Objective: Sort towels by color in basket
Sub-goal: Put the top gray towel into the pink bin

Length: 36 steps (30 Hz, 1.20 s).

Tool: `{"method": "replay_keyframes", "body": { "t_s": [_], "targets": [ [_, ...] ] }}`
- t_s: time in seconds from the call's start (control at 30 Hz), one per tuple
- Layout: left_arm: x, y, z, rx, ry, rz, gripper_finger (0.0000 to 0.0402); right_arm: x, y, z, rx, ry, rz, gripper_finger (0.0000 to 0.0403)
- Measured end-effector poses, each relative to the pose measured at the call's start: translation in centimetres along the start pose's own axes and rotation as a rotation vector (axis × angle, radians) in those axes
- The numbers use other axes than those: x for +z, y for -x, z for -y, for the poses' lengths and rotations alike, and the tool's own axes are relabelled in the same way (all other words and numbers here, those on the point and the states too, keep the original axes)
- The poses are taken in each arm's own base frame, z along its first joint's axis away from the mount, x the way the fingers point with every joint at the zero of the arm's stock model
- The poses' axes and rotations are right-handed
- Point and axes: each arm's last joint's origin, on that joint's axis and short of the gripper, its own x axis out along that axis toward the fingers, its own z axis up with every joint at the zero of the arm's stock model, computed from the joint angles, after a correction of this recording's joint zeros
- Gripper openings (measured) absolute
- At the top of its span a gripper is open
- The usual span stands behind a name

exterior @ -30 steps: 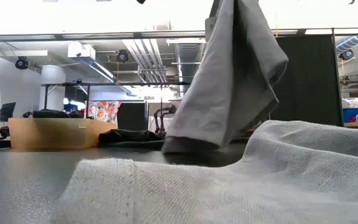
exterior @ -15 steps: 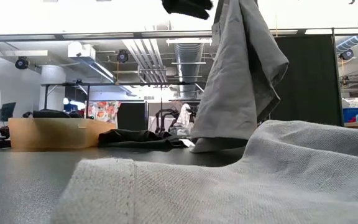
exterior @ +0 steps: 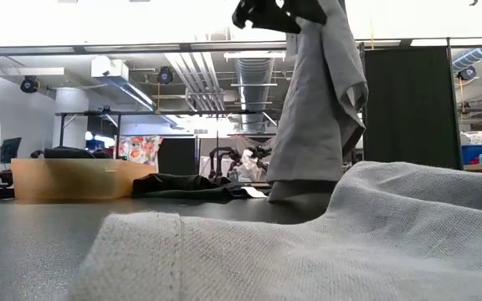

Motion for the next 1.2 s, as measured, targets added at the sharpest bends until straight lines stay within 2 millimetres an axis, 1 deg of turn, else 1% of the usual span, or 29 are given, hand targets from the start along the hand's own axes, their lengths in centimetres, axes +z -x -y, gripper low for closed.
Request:
{"method": "replay_keyframes", "body": {
  "t_s": [0.2,0.3,0.33,0.4,0.5,0.53,0.57,0.7,0.83,0.9,0.97,1.07,1.2],
  "targets": [
    [-1.1,-1.9,-0.5,0.016,0.033,-0.019,0.0275,0.0,0.0,-0.1,0.009,-0.003,0.0,0.0009],
    [-1.5,-2.3,-0.7,0.023,0.032,-0.042,0.0242,0.0,0.0,-0.1,0.014,-0.003,0.0,0.0009],
    [-1.6,-2.3,-0.7,0.023,0.025,-0.05,0.0224,0.0,0.1,-0.2,0.016,-0.002,-0.001,0.0009],
    [-1.8,-2.3,-0.6,0.017,-0.008,-0.067,0.0173,0.0,0.2,-0.2,0.022,0.008,-0.001,0.0009],
    [-1.7,-2.1,-0.1,-0.05,-0.04,-0.061,0.0062,0.1,0.4,-0.2,0.027,0.02,0.001,0.0009],
    [-1.6,-1.9,0.0,-0.082,-0.042,-0.057,0.0032,0.1,0.4,-0.2,0.027,0.026,0.002,0.0009],
    [-1.5,-1.8,0.1,-0.124,-0.042,-0.051,0.0018,0.2,0.4,-0.2,0.029,0.035,0.002,0.0009],
    [-0.7,-0.5,0.4,-0.338,-0.06,-0.03,0.0004,0.1,0.5,0.0,0.0,0.111,0.0,0.0009],
    [0.7,1.7,0.1,-0.656,-0.049,0.018,0.0001,-0.3,0.5,0.3,-0.064,0.22,-0.024,0.0009],
    [1.4,2.8,-0.3,-0.771,-0.041,0.051,0.0001,-0.7,0.5,0.4,-0.067,0.257,-0.048,0.0009],
    [2.2,3.8,-0.7,-0.814,-0.035,0.079,0.0001,-1.1,0.5,0.5,-0.059,0.262,-0.074,0.0009],
    [3.2,5.2,-1.5,-0.821,-0.02,0.11,0.0,-1.7,0.6,0.6,-0.028,0.257,-0.117,0.002],
    [4.2,6.9,-2.7,-0.822,0.003,0.135,0.0,-1.9,1.0,0.9,0.065,0.212,-0.221,0.0062]
  ]
}}
